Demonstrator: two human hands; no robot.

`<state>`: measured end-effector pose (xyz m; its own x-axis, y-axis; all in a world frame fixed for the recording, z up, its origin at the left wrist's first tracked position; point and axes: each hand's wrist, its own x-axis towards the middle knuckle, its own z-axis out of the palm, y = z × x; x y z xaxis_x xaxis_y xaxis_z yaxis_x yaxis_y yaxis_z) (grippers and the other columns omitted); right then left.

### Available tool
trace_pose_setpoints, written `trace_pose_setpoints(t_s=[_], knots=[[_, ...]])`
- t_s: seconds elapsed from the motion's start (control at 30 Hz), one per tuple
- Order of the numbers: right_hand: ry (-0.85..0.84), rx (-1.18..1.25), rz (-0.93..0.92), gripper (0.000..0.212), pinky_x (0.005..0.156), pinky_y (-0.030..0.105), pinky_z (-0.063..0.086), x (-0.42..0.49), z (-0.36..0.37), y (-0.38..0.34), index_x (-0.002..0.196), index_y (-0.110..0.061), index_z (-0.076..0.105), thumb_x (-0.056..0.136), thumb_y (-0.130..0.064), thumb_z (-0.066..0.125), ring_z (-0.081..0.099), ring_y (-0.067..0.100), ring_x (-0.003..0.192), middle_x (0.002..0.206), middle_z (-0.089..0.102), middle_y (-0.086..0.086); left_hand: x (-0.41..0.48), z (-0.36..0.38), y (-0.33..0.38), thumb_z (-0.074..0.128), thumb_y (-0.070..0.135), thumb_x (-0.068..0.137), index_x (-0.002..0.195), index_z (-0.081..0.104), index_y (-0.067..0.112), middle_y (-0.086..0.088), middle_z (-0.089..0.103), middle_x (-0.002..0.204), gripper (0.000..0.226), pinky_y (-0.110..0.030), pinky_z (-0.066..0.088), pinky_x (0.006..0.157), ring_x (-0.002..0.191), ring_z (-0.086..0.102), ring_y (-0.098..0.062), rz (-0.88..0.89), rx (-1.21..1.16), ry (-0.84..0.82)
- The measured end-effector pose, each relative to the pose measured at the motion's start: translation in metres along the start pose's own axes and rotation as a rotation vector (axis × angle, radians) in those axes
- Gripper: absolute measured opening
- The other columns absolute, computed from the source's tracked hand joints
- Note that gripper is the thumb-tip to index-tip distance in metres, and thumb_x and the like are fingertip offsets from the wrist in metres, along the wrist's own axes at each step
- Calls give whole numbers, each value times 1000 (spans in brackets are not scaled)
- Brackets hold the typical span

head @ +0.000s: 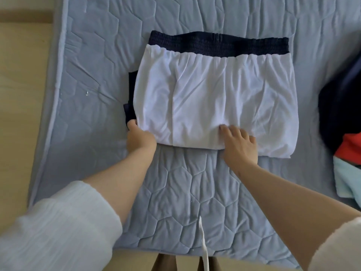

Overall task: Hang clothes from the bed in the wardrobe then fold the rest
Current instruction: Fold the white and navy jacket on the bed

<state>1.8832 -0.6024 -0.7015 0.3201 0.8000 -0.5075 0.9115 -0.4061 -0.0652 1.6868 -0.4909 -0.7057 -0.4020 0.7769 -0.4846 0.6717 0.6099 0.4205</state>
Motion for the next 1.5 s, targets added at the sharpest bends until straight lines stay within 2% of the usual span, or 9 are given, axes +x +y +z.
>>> trace_pose_setpoints(t_s=[0.23,0.43,0.57,0.67,0.77,0.93,1.17,1.4,1.5], knots=[[-57,-72,66,31,76,31,30,4,-15,16,111,-20,52,86,-4,46,50,26,101,105,59,4,51,-56,-15,57,6,87,95,63,3,-3,59,82,10,-14,37,54,70,50,-14,256,-64,-242],[-68,-113,48,30,76,28,27,-3,-6,-2,113,-21,49,87,-5,49,48,23,101,108,57,1,70,-51,-5,44,2,90,122,52,-2,-21,54,127,34,-39,43,92,112,54,-35,-189,-62,79],[-19,-29,112,45,93,33,31,-7,1,-3,129,-22,40,86,-10,50,41,26,117,130,44,4,66,-31,14,58,35,86,131,46,9,-7,55,127,54,-39,47,94,109,56,-26,-350,-459,-267],[-14,-104,55,64,102,34,28,-6,2,1,138,-31,27,84,-14,57,32,26,128,145,27,0,63,-30,7,73,46,74,128,48,10,-6,58,124,69,-44,48,94,110,58,-26,-254,-384,-379],[-31,-119,48,44,93,35,34,6,-2,7,130,-24,41,88,-12,52,44,27,118,133,45,3,65,-31,0,71,40,79,118,56,10,-7,63,114,52,-35,52,77,99,62,-25,-163,-353,-378],[-350,-23,11,31,81,34,43,5,-9,11,117,-19,57,92,-10,42,55,30,110,120,57,9,50,-44,-24,62,44,84,122,54,6,-10,59,105,54,-28,42,66,85,54,-24,-108,-48,-366],[-688,71,-101,32,90,31,45,-56,26,6,119,-25,56,90,-20,45,54,24,111,123,57,4,27,-79,-74,59,47,86,131,46,0,-18,52,132,67,-34,44,92,115,53,-34,-250,199,-463],[-509,376,79,13,65,27,40,-46,26,12,73,-26,42,80,-17,49,52,19,76,80,53,-2,43,-79,-49,76,33,75,134,36,8,-12,49,131,75,-37,43,87,113,52,-29,-81,36,-431],[-403,460,149,11,64,27,39,-44,30,15,77,-26,47,82,-16,49,52,19,74,79,54,-3,47,-71,-41,77,24,75,130,42,6,-12,53,127,69,-38,44,84,110,54,-30,-107,-21,-482]])
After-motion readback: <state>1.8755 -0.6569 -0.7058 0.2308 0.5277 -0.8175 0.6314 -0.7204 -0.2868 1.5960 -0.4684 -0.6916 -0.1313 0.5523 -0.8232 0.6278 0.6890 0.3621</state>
